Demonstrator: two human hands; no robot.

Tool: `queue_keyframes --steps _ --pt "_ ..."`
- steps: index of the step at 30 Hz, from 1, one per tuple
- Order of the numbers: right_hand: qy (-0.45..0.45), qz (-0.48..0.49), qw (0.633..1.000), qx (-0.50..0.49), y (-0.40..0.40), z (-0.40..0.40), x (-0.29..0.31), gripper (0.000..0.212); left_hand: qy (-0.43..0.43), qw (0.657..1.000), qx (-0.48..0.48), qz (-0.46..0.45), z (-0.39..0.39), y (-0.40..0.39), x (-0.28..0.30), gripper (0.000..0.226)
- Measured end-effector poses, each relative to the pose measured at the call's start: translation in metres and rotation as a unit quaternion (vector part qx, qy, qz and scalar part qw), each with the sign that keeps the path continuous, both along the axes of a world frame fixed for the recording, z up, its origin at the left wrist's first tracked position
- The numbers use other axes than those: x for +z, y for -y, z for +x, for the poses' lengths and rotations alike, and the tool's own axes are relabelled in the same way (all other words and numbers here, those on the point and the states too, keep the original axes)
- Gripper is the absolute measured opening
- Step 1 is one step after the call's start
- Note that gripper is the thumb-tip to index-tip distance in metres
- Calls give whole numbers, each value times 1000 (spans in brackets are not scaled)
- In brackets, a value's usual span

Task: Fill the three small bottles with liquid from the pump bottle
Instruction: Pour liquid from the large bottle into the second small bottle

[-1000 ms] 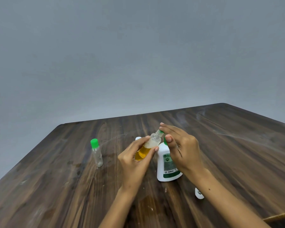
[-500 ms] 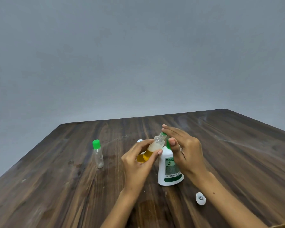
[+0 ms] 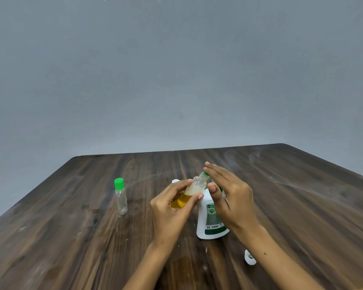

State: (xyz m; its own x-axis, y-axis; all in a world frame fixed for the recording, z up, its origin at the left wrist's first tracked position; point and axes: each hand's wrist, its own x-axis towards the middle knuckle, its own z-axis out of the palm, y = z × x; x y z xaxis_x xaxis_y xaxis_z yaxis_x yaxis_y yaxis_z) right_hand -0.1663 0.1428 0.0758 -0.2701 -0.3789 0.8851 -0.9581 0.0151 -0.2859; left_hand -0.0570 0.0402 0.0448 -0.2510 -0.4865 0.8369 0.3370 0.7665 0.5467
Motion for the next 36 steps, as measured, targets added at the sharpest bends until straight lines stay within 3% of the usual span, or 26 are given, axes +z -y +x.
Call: queue_keyframes --steps 36 --pt "16 -22 1000 -4 4 -1 -2 71 -3 1000 22 -12 0 5 -4 35"
